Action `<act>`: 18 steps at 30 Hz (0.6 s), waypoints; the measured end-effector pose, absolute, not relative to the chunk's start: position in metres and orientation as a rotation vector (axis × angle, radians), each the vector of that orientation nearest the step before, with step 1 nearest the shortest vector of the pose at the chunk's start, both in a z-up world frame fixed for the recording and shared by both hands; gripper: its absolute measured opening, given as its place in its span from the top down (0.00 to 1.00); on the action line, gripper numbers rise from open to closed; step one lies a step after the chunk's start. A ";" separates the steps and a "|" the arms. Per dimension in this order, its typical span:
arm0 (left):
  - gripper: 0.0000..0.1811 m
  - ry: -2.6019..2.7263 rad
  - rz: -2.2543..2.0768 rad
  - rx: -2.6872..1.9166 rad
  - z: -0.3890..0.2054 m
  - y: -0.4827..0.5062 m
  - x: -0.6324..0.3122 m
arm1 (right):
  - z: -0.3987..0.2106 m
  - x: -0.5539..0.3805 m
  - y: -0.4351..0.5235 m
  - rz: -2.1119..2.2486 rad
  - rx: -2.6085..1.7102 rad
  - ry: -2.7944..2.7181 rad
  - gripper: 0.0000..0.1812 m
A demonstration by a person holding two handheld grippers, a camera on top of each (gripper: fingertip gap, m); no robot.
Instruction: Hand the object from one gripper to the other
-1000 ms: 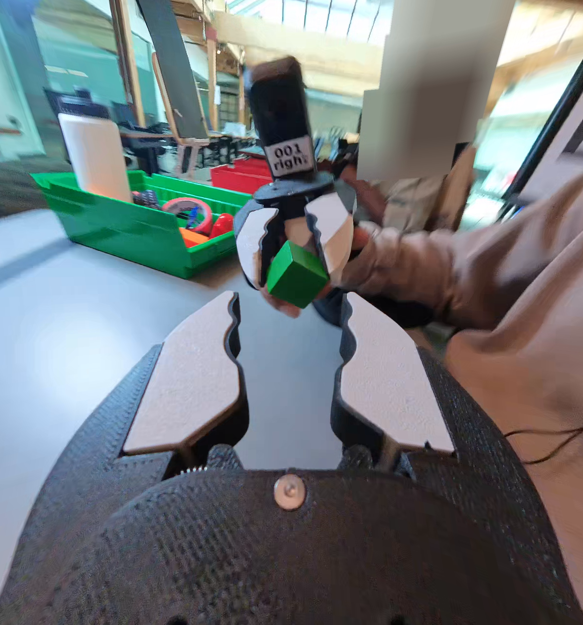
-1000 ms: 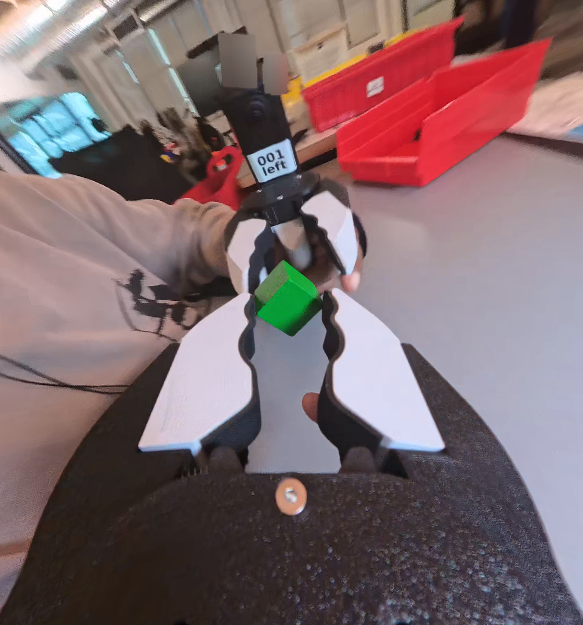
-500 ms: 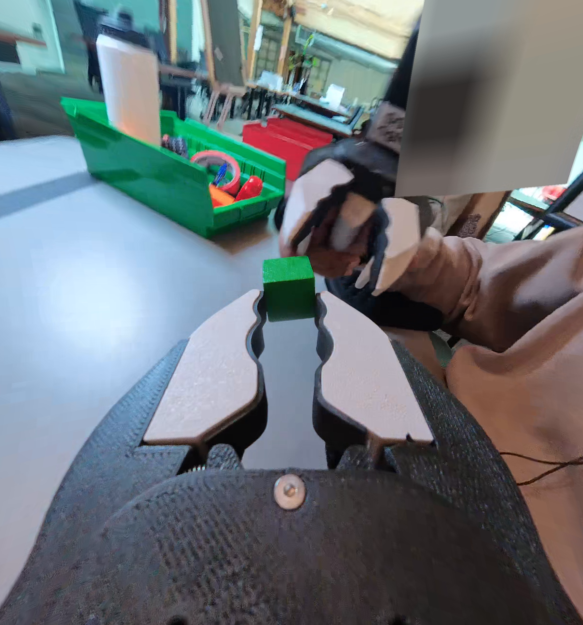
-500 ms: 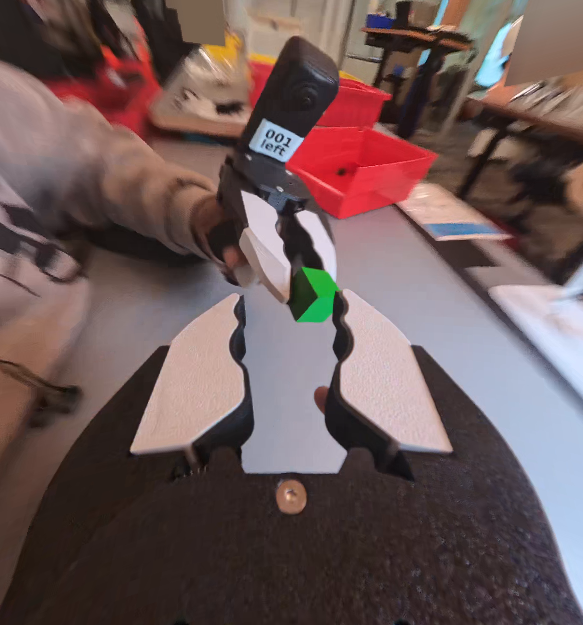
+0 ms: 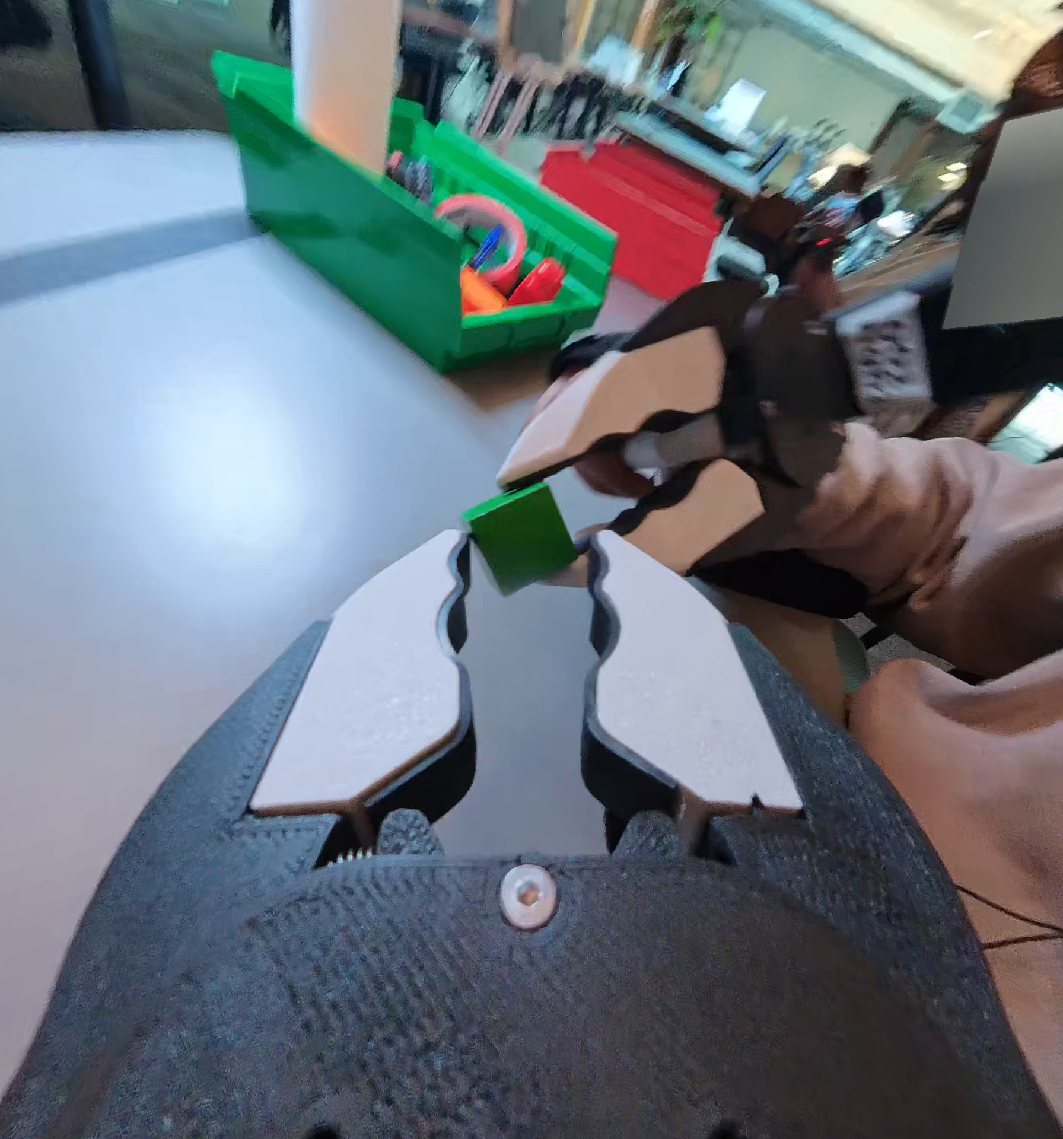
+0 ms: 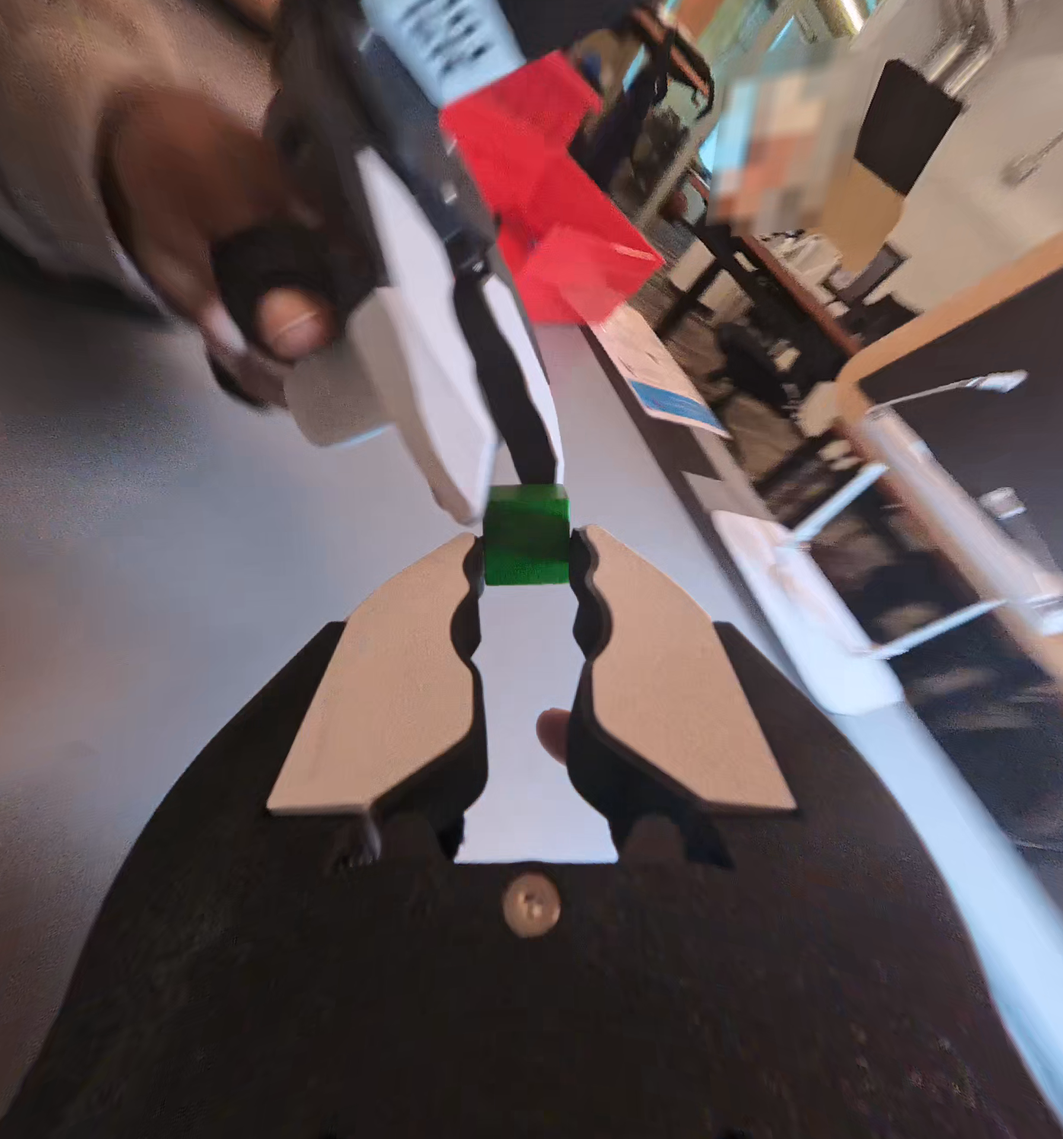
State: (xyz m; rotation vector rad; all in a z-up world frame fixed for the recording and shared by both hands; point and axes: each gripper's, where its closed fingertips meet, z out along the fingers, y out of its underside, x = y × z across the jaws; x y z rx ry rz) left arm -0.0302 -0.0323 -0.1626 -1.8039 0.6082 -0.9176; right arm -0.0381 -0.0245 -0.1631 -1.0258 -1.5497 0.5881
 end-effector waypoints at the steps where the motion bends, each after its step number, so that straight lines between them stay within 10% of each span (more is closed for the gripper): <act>1: 0.76 0.653 -0.918 -1.715 -0.151 -0.036 -0.028 | -0.155 -0.035 -0.028 0.792 -1.084 -1.500 0.85; 9: 0.69 1.016 -0.473 -1.304 -0.126 -0.065 -0.013 | -0.099 -0.002 -0.070 2.496 -1.172 -1.054 0.86; 18: 0.85 1.221 -0.476 -1.001 -0.106 -0.123 0.011 | -0.107 0.006 -0.128 2.776 -1.056 -1.387 0.85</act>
